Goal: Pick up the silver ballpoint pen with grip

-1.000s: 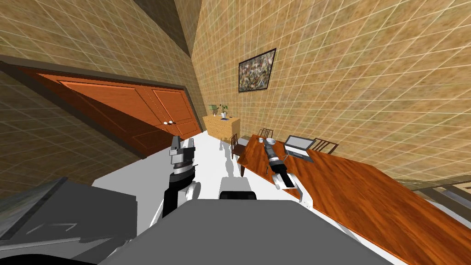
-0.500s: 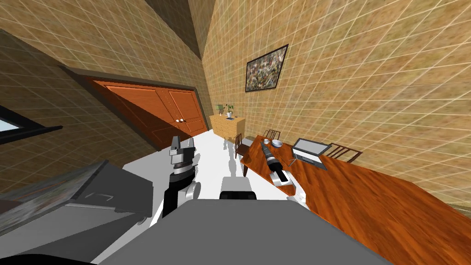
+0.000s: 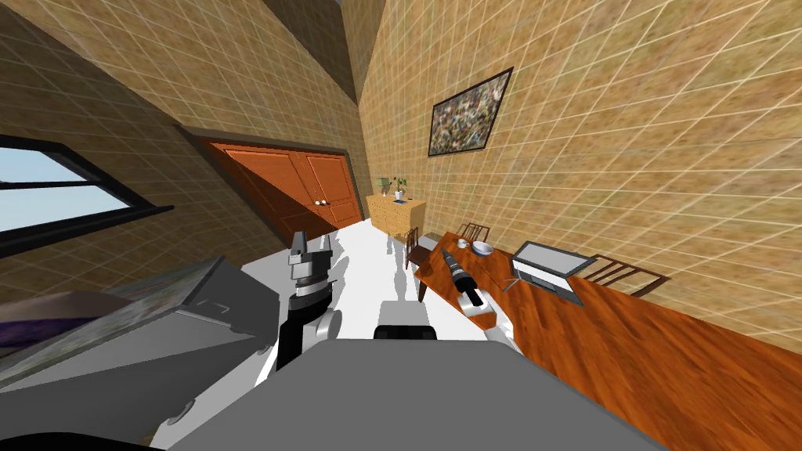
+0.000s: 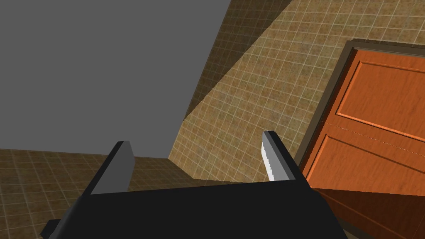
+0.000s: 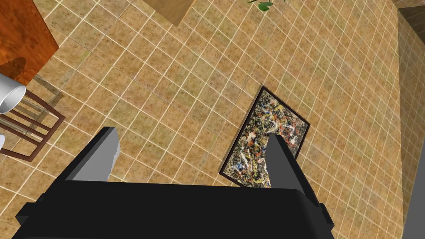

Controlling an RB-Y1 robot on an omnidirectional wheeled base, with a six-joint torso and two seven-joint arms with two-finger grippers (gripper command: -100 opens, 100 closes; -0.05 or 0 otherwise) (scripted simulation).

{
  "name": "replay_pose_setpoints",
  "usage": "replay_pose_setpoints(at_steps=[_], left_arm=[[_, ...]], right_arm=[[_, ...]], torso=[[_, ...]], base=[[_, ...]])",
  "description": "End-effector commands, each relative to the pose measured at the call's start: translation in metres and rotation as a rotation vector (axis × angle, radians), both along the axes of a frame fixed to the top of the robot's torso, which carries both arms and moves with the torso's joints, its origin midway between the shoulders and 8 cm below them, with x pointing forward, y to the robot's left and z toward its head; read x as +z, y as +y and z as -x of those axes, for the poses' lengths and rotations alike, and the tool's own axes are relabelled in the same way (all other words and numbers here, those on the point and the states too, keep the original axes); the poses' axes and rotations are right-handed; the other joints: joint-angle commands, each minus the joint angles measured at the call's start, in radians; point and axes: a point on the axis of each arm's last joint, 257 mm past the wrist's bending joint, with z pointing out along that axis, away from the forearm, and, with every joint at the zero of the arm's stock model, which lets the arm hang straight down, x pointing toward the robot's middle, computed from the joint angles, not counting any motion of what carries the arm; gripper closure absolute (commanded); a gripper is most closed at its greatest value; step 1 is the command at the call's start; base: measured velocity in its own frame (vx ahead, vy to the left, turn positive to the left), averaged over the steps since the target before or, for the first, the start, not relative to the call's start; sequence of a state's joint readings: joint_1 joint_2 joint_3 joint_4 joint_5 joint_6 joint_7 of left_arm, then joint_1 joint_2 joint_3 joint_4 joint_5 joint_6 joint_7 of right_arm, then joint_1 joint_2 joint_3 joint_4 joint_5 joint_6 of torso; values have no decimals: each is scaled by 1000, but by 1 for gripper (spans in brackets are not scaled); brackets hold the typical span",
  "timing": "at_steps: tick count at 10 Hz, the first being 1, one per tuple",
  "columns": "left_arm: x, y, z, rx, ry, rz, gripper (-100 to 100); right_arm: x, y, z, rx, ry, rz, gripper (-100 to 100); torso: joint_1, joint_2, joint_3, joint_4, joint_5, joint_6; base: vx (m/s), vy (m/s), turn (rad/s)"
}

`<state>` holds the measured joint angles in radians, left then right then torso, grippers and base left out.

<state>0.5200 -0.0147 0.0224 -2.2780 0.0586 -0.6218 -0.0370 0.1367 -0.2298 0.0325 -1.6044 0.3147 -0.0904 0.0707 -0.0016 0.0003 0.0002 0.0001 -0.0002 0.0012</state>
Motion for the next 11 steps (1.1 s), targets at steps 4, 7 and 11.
replay_pose_setpoints(at_steps=[4, 7, 11], left_arm=[[0, 0, 0, 0, 0, 0, 0], [0, 0, 0, 0, 0, 0, 0], [0, 0, 0, 0, 0, 0, 0]], right_arm=[[-58, -10, -3, -29, 136, 56, -100], [-83, -17, -2, -43, 198, 81, -100], [-141, -35, 10, -76, 344, 131, -100]], torso=[[0, 0, 0, 0, 0, 0], [0, 0, 0, 0, 0, 0], [0, -1, 0, 0, 0, 0]], base=[[-7, -5, 145], [-5, -8, 96], [-1, -13, 138]])
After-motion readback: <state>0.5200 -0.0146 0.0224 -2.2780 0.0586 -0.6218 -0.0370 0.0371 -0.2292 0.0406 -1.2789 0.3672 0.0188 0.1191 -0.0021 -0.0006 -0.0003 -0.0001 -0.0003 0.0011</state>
